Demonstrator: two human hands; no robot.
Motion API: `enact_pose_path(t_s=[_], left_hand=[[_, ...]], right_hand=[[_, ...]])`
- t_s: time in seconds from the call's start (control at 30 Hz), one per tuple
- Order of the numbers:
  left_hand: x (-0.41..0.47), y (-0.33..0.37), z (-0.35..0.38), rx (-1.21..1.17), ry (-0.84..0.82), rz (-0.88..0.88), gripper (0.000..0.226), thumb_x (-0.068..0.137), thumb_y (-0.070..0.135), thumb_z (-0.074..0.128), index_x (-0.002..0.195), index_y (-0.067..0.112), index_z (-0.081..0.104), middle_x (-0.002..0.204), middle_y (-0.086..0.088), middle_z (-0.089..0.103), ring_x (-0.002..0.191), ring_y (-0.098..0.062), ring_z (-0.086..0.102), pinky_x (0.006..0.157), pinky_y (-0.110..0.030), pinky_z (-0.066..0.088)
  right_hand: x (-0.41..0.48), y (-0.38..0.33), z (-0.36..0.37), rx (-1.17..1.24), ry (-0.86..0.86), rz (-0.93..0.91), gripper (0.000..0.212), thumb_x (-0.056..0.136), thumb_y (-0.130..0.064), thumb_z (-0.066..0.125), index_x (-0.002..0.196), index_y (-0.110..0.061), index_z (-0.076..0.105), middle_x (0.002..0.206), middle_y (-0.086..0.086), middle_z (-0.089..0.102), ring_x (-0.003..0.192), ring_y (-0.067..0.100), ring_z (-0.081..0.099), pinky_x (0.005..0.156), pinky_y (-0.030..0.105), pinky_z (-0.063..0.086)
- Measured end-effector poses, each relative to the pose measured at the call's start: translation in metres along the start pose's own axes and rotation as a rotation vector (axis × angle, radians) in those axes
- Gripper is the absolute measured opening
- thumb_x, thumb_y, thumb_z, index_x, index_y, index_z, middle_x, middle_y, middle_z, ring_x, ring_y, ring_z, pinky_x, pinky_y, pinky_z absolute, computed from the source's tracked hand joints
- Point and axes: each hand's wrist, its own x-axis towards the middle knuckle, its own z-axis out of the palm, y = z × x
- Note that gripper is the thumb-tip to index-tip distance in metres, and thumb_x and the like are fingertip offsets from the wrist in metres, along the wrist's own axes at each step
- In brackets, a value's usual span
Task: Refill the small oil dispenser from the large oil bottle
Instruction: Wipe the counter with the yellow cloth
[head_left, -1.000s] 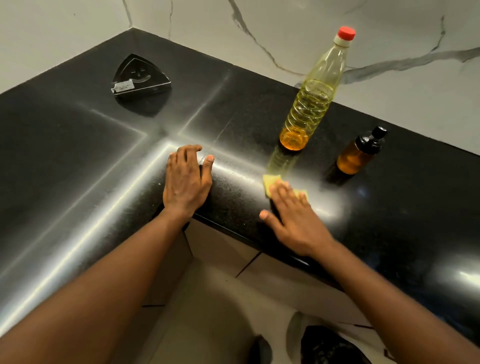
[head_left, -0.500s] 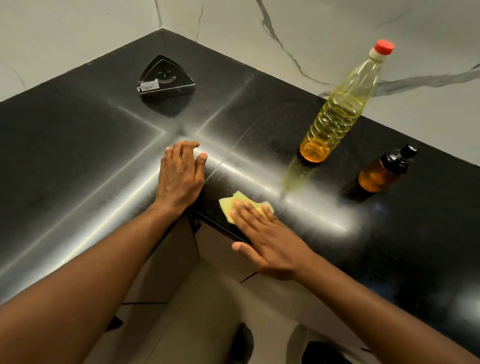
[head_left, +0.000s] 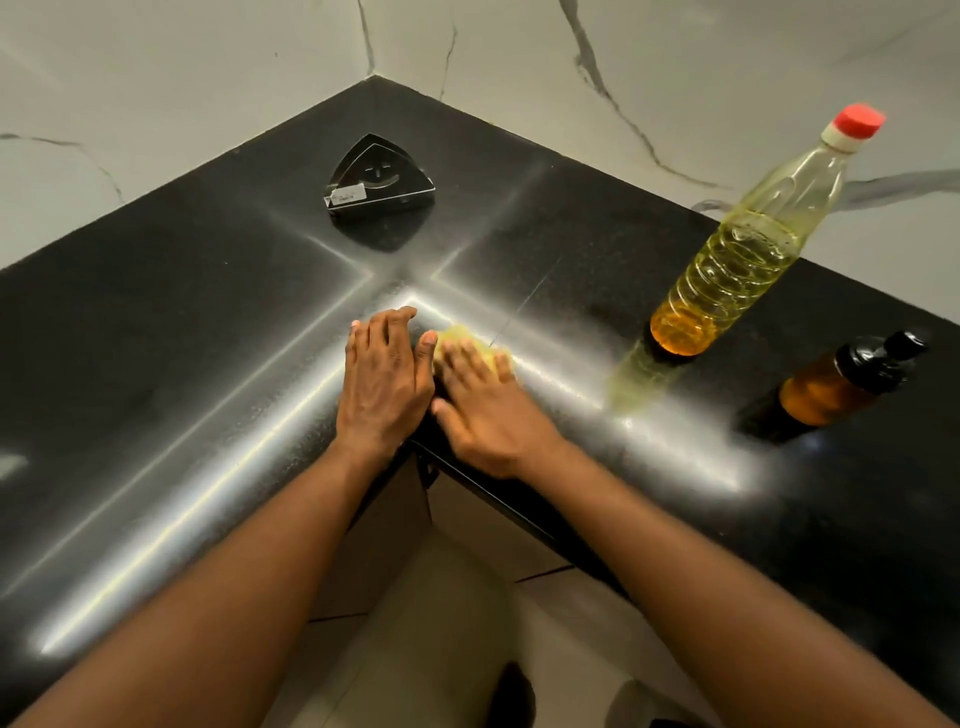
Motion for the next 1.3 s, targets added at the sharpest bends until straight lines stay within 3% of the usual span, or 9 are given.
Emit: enact_pose_path(t_s=[0.2,0.3,0.47,0.57,0.7,0.83,1.07,1.2,1.3], left_hand=[[-0.001,-0.002,0.000,-0.022,-0.009,0.015,0.043,0.108,0.042,0.041,0.140,0.014,0.047,0.139,-0.009,0.054,0.134,-0.031,0.046,0.126,-0.050,0.020],[-0.002,0.000,-0.001,-0.034,-0.032,0.049,0.043,0.108,0.042,0.042,0.139,0.013,0.047,0.138,-0.009,0.053,0.134,-0.032,0.046,0.126,-0.051,0.021],[-0.005,0.000,-0.003,-0.040,-0.074,0.164,0.043,0.107,0.042,0.042,0.137,0.012,0.048,0.138,-0.011,0.054,0.134,-0.033,0.048,0.126,-0.051,0.022],[-0.010,-0.002,-0.004,-0.050,-0.100,0.230,0.043,0.107,0.041,0.043,0.137,0.011,0.049,0.137,-0.013,0.055,0.134,-0.033,0.049,0.126,-0.051,0.021],[-0.018,-0.003,-0.006,-0.084,-0.138,0.267,0.042,0.107,0.041,0.044,0.136,0.011,0.049,0.138,-0.013,0.054,0.133,-0.033,0.048,0.126,-0.052,0.020],[-0.029,0.000,-0.013,-0.168,-0.197,0.321,0.039,0.107,0.040,0.046,0.136,0.013,0.049,0.140,-0.009,0.053,0.136,-0.028,0.046,0.128,-0.050,0.015],[-0.046,0.050,-0.001,-0.227,-0.310,0.450,0.041,0.107,0.042,0.043,0.135,0.013,0.050,0.143,-0.008,0.050,0.143,-0.027,0.042,0.128,-0.051,0.011],[-0.060,0.097,0.017,-0.259,-0.357,0.484,0.043,0.107,0.043,0.042,0.136,0.013,0.051,0.144,-0.009,0.050,0.144,-0.029,0.040,0.126,-0.053,0.013],[-0.078,0.128,0.029,-0.274,-0.396,0.522,0.045,0.107,0.045,0.040,0.136,0.013,0.051,0.143,-0.008,0.050,0.145,-0.029,0.038,0.126,-0.053,0.014]], right_hand=[[-0.107,-0.007,0.017,-0.070,-0.066,-0.049,0.077,0.105,-0.064,0.012,0.167,-0.020,-0.001,0.173,-0.002,-0.012,0.159,0.010,-0.021,0.130,0.044,-0.012],[-0.108,0.024,0.009,-0.074,-0.013,0.147,0.095,0.095,-0.078,-0.004,0.168,-0.018,0.002,0.173,0.000,-0.010,0.160,0.015,-0.016,0.131,0.049,-0.003],[-0.033,0.030,-0.003,0.009,0.119,0.472,0.079,0.107,-0.063,0.016,0.168,-0.016,0.001,0.176,0.004,-0.009,0.162,0.020,-0.011,0.128,0.051,-0.011],[-0.022,-0.007,0.007,0.029,0.107,0.348,0.073,0.110,-0.055,0.023,0.168,-0.016,0.004,0.176,0.005,-0.005,0.162,0.021,-0.010,0.129,0.055,-0.007],[-0.091,-0.043,0.025,0.012,0.074,0.240,0.074,0.107,-0.057,0.018,0.168,-0.017,0.005,0.176,0.003,-0.004,0.162,0.017,-0.011,0.131,0.050,-0.006],[-0.170,-0.025,0.026,-0.010,0.095,0.462,0.090,0.099,-0.074,0.015,0.168,-0.017,0.009,0.175,0.002,-0.001,0.162,0.016,-0.004,0.129,0.039,-0.005],[-0.179,0.069,-0.006,0.011,0.142,0.877,0.085,0.105,-0.069,0.017,0.168,-0.013,0.002,0.176,0.008,-0.007,0.162,0.023,-0.009,0.130,0.054,-0.001],[-0.181,0.037,0.010,0.040,0.187,0.724,0.086,0.104,-0.070,0.018,0.168,-0.013,0.005,0.176,0.007,-0.003,0.162,0.021,-0.007,0.130,0.053,-0.003],[-0.237,0.003,0.037,0.018,0.153,0.591,0.095,0.096,-0.080,0.003,0.168,-0.017,0.004,0.175,0.003,-0.007,0.162,0.017,-0.012,0.131,0.049,-0.005]])
